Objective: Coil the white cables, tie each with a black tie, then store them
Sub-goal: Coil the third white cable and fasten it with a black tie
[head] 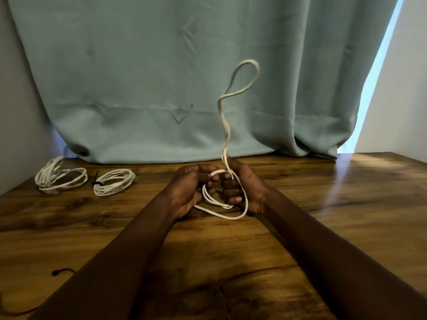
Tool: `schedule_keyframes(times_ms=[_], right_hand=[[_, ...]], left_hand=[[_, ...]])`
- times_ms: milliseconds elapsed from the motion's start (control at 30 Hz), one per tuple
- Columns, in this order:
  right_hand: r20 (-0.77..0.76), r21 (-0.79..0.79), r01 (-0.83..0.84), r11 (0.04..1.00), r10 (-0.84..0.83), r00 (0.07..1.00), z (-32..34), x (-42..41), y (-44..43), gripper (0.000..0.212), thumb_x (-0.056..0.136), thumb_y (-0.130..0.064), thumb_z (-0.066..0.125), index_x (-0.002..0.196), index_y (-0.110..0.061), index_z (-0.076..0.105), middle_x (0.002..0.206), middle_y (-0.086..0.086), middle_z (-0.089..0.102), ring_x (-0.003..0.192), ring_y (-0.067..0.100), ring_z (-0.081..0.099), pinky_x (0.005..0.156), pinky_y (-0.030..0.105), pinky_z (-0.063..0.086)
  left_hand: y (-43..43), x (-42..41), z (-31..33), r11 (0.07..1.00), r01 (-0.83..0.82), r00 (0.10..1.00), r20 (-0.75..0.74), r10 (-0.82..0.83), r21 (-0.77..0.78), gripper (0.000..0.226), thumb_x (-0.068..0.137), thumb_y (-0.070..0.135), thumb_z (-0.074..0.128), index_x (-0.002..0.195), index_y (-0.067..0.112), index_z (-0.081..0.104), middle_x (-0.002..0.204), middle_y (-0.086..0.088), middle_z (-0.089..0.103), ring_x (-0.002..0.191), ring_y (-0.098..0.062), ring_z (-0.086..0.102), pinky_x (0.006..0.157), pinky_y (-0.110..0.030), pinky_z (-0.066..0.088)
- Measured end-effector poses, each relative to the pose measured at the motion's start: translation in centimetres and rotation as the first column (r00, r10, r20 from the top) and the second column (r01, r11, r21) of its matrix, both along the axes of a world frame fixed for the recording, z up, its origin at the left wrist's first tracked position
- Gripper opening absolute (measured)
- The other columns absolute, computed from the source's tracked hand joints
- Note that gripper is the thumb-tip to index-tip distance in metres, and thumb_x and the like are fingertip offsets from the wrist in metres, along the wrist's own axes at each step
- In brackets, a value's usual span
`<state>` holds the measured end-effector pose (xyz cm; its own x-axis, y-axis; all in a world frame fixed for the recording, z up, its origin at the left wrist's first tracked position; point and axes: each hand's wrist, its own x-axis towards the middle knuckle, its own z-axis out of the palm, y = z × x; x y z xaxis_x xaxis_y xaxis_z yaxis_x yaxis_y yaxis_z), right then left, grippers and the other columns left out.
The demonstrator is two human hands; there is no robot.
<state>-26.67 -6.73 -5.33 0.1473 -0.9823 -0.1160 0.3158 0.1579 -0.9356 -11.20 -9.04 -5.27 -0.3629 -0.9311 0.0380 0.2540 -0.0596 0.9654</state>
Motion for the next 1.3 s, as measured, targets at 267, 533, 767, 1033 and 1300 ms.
schedule_keyframes(times_ms=[267, 533, 767, 1033, 1300], right_hand=[[-0.181, -0.319, 0.356, 0.878, -0.425, 0.887, 1.2, 0.9, 0.7, 0.044, 0.109, -0.035, 0.037, 0.074, -0.015, 0.054, 0.052, -0.002, 0.045, 0.051, 0.017, 0.038, 0.049, 0.028, 0.031], [-0.63, -0.761, -0.131, 0.636, -0.674, 0.386, 0.6, 1.5, 1.2, 0.027, 0.093, -0.036, 0.058, 0.105, -0.022, 0.038, 0.083, -0.009, 0.058, 0.074, 0.013, 0.059, 0.062, 0.034, 0.042], [-0.669, -0.728, -0.225, 0.648, -0.597, 0.444, 1.1, 1.5, 1.9, 0.029, 0.095, -0.04, 0.044, 0.112, -0.017, 0.049, 0.1, 0.0, 0.058, 0.092, 0.02, 0.056, 0.083, 0.048, 0.049], [-0.706, -0.68, -0.253, 0.688, -0.523, 0.478, -0.5, 0.6, 0.6, 0.051, 0.095, -0.052, 0.029, 0.119, -0.02, 0.06, 0.119, 0.0, 0.062, 0.111, 0.019, 0.057, 0.098, 0.047, 0.047], [-0.75, -0.649, -0.05, 0.759, -0.628, 0.207, 0.1, -0.1, 0.6, 0.035, 0.106, -0.05, 0.044, 0.096, -0.024, 0.066, 0.098, 0.003, 0.071, 0.094, 0.024, 0.065, 0.081, 0.041, 0.05]], left_hand=[[2.2, -1.5, -0.3, 0.706, -0.317, 0.864, 0.115, 0.491, -0.634, 0.027, 0.093, 0.045, 0.071, 0.087, 0.018, 0.071, 0.076, 0.002, 0.072, 0.069, -0.005, 0.066, 0.068, -0.032, 0.056], [2.7, -1.8, 0.9, 0.994, -0.113, 0.982, -0.152, 0.11, -0.013, 0.022, 0.099, 0.028, 0.066, 0.097, 0.009, 0.078, 0.094, -0.009, 0.078, 0.086, -0.022, 0.074, 0.081, -0.039, 0.06], [1.9, -0.6, 1.1, 0.994, 0.007, 0.973, -0.228, 0.02, 0.114, 0.02, 0.102, 0.021, 0.058, 0.101, 0.009, 0.075, 0.093, -0.007, 0.075, 0.079, -0.017, 0.074, 0.066, -0.031, 0.062], [1.5, -0.5, 0.8, 0.982, 0.017, 0.977, -0.211, 0.023, 0.19, 0.028, 0.094, 0.0, 0.065, 0.122, -0.005, 0.067, 0.111, -0.02, 0.075, 0.091, -0.024, 0.075, 0.065, -0.03, 0.064], [0.8, 1.3, 1.9, 0.64, -0.094, 0.591, 0.475, 0.652, -0.762, 0.02, 0.092, 0.032, 0.072, 0.075, 0.02, 0.076, 0.076, 0.002, 0.074, 0.072, -0.012, 0.066, 0.066, -0.026, 0.046]])
